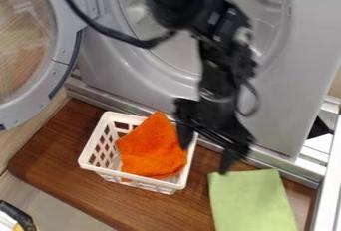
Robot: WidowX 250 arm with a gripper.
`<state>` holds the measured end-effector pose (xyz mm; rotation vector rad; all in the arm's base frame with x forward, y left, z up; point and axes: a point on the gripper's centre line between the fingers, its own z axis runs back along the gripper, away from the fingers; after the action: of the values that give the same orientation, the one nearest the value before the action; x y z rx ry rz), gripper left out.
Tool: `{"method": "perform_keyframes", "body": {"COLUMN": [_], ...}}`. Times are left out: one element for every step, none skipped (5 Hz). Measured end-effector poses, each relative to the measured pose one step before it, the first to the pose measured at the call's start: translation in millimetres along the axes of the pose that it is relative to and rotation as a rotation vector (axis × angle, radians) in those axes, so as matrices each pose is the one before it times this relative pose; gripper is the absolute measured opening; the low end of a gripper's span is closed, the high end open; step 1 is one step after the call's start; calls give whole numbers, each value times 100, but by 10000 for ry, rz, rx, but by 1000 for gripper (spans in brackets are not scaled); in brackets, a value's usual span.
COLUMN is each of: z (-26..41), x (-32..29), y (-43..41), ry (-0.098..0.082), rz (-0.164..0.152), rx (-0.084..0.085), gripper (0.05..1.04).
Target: Push the green cloth to the middle of the table
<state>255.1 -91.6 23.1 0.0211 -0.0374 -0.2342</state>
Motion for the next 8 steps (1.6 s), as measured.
{"method": "perform_keyframes", "body": {"z": [-892,-1570,-734,-2558,-1343,-1480,-481,-714], "x": [1528,1081,316,-59,963,312,122,-137], "y": [-2298,-1995,-111,-850,-1132,-288,79,232], "ry": [-152,66,-248,145,-150,212,-107,30], "rz": [-835,-793,-79,-245,-218,-138,-50,99], "rx": [-137,-116,134,-485,-433,-98,26,50], "gripper": [1000,1000,1000,1000,1000,1000,1000,1001]}}
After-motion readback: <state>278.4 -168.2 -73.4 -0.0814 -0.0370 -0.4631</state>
